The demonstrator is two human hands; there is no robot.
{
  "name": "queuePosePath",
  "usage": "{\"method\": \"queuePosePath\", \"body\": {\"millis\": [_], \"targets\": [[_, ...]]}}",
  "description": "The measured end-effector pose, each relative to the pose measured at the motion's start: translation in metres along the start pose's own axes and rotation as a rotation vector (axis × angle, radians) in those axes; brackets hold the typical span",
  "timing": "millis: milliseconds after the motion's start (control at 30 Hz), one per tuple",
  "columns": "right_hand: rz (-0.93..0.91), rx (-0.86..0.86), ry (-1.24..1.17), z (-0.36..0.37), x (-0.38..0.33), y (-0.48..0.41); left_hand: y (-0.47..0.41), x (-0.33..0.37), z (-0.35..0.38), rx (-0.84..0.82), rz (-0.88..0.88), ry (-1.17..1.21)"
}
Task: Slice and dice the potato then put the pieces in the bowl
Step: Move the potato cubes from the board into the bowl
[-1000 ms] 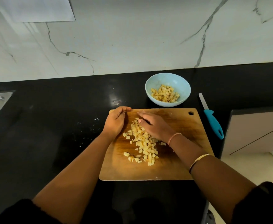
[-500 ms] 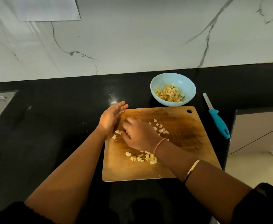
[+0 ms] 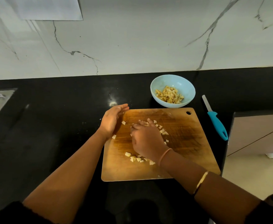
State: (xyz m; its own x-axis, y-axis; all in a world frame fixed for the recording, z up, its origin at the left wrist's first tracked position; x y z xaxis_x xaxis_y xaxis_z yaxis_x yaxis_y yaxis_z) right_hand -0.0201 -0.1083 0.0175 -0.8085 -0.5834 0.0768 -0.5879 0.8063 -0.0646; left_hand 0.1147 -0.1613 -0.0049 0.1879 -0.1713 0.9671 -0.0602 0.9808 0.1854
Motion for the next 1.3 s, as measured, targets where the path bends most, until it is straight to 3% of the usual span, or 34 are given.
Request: {"method": "queuePosePath", "body": {"millis": [100, 200, 300, 433, 600, 700, 800, 967, 1200, 1300], "targets": [[0.113, 0.193, -0.385, -0.005, 0.031, 0.015, 0.016, -0.007, 0.004, 0.179, 0.100, -0.155], [0.312, 0.176, -0.593, 0.008, 0.058, 0.031, 0.033, -0.016, 0.020, 0.269, 0.072, -0.296], [0.394, 0.101, -0.584, 0.023, 0.057, 0.036, 0.040, -0.019, 0.043, 0.217, 0.118, -0.415], [0.340, 0.160, -0.678, 0.026, 0.038, 0.030, 0.044, -0.023, 0.072, 0.127, 0.196, -0.497], [0.386, 0.291, -0.818, 0.018, 0.054, 0.026, 0.046, -0.013, 0.067, 0.242, 0.125, -0.309], [0.437, 0.193, -0.778, 0.019, 0.064, 0.023, 0.046, -0.010, 0.065, 0.199, 0.133, -0.377], [0.341, 0.130, -0.794, 0.021, 0.048, 0.018, 0.052, -0.020, 0.079, 0.124, 0.142, -0.439], [0.452, 0.267, -0.950, 0.023, 0.033, 0.021, 0.059, -0.026, 0.086, 0.256, 0.103, -0.207], [0.758, 0.352, -1.392, 0.020, 0.035, 0.022, 0.062, -0.023, 0.105, 0.421, -0.017, 0.234], [0.922, 0.356, -1.699, 0.021, 0.043, 0.023, 0.063, -0.019, 0.110, 0.503, -0.063, 0.325]]}}
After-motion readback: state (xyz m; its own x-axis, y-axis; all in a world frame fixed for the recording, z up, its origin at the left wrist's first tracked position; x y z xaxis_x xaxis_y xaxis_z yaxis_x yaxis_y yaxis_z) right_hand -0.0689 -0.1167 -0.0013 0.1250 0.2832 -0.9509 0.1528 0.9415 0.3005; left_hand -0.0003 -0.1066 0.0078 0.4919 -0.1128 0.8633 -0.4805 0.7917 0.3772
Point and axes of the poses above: each hand's wrist, its own y-axis away from the middle knuckle, its own z-axis out of the palm, x = y × z, the point moved 4 cm from there along -y, towards the middle knuckle, and after that the axes turned 10 degrees about y, right-handed, at the moved point
